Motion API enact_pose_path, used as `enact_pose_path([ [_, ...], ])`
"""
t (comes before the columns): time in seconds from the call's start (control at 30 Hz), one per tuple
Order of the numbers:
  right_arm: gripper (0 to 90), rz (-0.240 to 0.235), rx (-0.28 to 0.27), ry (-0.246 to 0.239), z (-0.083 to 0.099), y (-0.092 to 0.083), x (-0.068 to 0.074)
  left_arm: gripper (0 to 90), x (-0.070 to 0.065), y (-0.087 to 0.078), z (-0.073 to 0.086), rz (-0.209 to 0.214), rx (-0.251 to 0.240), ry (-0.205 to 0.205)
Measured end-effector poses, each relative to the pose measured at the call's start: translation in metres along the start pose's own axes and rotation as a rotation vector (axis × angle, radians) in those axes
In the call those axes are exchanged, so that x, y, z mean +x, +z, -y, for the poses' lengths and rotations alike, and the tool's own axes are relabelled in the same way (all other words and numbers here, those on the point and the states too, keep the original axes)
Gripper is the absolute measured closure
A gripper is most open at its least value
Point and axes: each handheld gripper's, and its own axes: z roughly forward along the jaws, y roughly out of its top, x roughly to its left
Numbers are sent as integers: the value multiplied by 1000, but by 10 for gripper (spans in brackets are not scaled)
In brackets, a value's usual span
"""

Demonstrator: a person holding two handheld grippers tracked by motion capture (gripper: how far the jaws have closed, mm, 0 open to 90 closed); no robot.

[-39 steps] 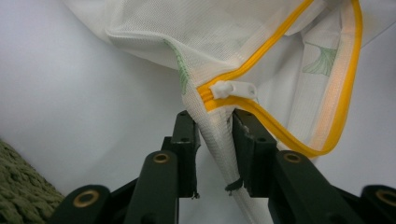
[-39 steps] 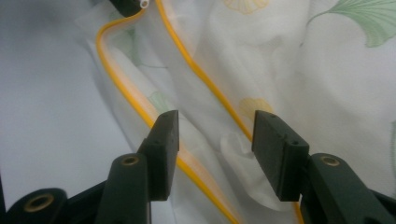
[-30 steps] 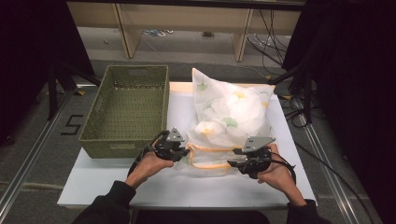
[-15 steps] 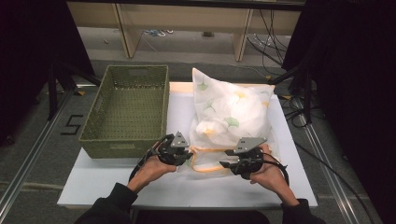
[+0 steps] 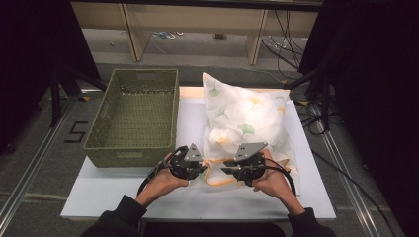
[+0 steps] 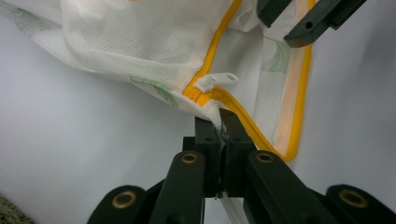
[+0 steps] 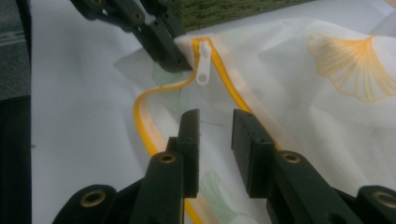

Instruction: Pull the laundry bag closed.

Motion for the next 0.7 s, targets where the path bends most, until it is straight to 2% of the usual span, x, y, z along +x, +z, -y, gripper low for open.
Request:
enact_pose_path([
  [0.07, 751, -6, 3, 8, -2, 2, 0, 867, -3, 1, -1, 16, 1, 13],
  [0.27, 759, -44, 38, -2, -7, 14, 2, 865, -5, 2, 0, 21, 11, 30],
  [0.33, 753, -53, 40, -8, -8, 18, 2, 863, -7, 3, 0, 49, 10, 35],
  [0.37, 746, -62, 36, -19, -9, 20, 1, 862, -8, 3, 0, 35, 13, 35],
  [0.4, 747, -57, 40, -3, -10, 22, 2, 862, -9, 3, 0, 43, 16, 32],
  [0.43, 751, -59, 43, -9, -10, 24, 1, 861, -9, 3, 0, 40, 18, 44],
  [0.53, 828, -70, 50, -30, -12, 30, 0, 851, -9, 3, 0, 46, 22, 52],
  [0.57, 838, -58, 49, -50, -13, 30, -1, 842, -8, 3, 0, 49, 21, 39],
  [0.6, 842, -64, 60, -46, -14, 31, 0, 825, -7, 3, 1, 61, 21, 34],
  [0.67, 843, -50, 75, -55, -15, 32, 0, 752, -3, 3, 2, 85, 4, -24],
  [0.7, 843, -42, 70, -62, -16, 33, -1, 722, 0, 1, 3, 100, 12, -31],
])
